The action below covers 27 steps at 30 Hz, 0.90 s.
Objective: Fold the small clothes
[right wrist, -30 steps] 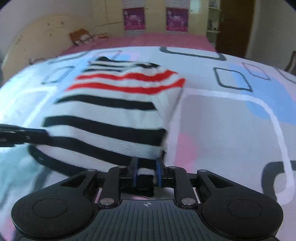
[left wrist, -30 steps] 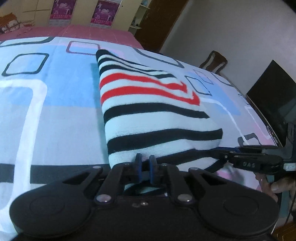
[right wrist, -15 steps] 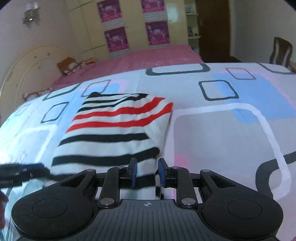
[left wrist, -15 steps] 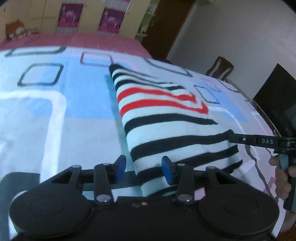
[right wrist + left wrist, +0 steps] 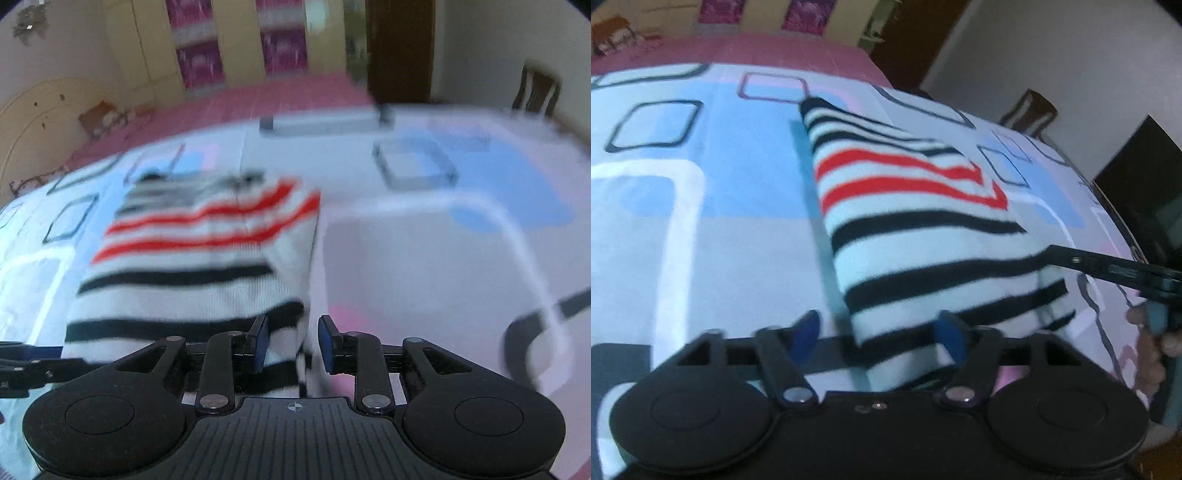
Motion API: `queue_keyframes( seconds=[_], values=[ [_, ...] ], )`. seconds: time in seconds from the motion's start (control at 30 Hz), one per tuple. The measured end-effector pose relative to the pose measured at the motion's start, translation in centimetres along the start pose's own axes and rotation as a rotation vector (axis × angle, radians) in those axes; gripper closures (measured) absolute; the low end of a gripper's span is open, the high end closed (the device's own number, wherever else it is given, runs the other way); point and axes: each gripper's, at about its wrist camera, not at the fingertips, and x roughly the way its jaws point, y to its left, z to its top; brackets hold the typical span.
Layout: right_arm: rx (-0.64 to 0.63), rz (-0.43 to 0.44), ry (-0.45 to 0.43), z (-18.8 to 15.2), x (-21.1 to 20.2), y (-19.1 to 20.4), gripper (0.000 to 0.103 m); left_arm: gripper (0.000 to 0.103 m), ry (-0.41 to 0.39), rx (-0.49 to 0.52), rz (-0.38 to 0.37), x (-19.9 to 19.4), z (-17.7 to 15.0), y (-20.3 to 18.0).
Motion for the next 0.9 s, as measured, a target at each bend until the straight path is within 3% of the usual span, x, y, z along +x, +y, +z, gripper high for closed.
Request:
queue_keyframes(
  seconds=[0.03, 0.1, 0.2, 0.27, 0.37, 0.53, 0.63, 0.77, 0.9],
  values=[
    [-0.008, 0.013, -0.020, 0.1, -0.4, 0.3, 0.047, 0.030, -0.003, -0.011, 0.001, 0.1, 0.2, 0.2],
    [-0.020, 0.046, -0.022, 0.2, -0.3, 0.8, 0.046, 0.030, 0.007, -0.030, 0.010, 0.8, 0.5, 0.3],
    [-0.079, -0.005, 0.022, -0.1, 1.5, 1.2, 0.047, 0.024, 0.011, -0.036, 0.019, 1.5, 0.8, 0.0],
    [-0.044, -0.008, 0.081, -0.6, 3.0, 0.0, 0.047, 0.021, 0.012, -0.034, 0.031, 1.7, 0.7, -0.2],
    [0.038, 0.032, 0.092, -1.1, 3.7, -2.1, 0.047, 0.018, 0.011, -0.030, 0.051, 1.8, 0.8, -0.4],
    [0.049, 0.065, 0.111, -0.7, 3.7, -2.7, 0.047, 0.015, 0.014, -0.042, 0.077, 2.1, 1.2, -0.7],
    [0.115, 0.128, 0.125, 0.2, 3.7, -4.0, 0.047, 0.015, 0.008, -0.037, 0.093, 2.0, 1.5, -1.1],
    [0.258, 0.254, 0.052, 1.7, 3.1, -6.7, 0.047, 0.016, -0.017, -0.039, 0.100, 1.9, 2.2, -1.5],
    [0.391, 0.354, 0.086, 3.1, 5.1, -9.0, 0.047, 0.015, -0.030, -0.077, 0.092, 2.3, 3.3, -1.1]
  ],
)
